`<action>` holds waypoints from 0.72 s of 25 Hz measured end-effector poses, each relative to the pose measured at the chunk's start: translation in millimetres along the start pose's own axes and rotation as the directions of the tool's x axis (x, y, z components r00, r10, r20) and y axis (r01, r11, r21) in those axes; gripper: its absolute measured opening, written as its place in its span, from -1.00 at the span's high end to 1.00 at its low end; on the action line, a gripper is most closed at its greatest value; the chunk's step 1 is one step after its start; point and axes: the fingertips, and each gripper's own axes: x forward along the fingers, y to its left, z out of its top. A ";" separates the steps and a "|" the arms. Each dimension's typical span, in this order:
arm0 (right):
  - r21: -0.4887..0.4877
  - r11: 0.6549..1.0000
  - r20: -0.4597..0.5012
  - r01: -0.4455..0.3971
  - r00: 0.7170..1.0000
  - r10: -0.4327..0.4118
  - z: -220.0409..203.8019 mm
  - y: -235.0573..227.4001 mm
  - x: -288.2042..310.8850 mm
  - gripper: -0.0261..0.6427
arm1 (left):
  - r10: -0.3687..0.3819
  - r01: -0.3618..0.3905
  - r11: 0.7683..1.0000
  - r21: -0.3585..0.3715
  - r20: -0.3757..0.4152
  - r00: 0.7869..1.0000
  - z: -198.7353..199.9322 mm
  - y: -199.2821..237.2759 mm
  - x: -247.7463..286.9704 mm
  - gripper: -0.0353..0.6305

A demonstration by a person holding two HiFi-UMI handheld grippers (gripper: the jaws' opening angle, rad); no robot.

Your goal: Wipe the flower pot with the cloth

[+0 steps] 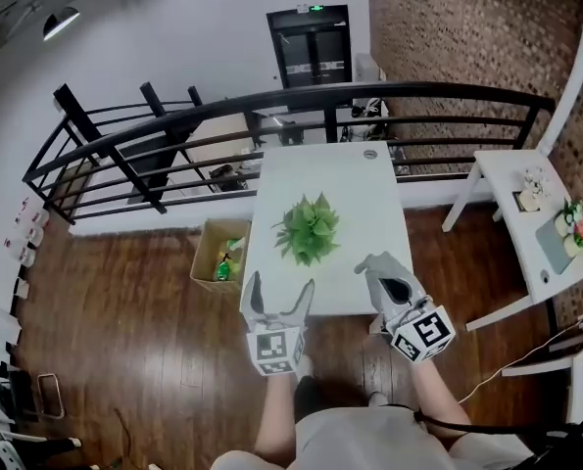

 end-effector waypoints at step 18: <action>-0.153 0.984 -0.077 0.089 0.992 -0.102 24.9 5.7 -110.1 0.94 | 0.102 -0.103 0.995 0.001 0.110 0.989 55.8 -103.6 -102.6 -0.21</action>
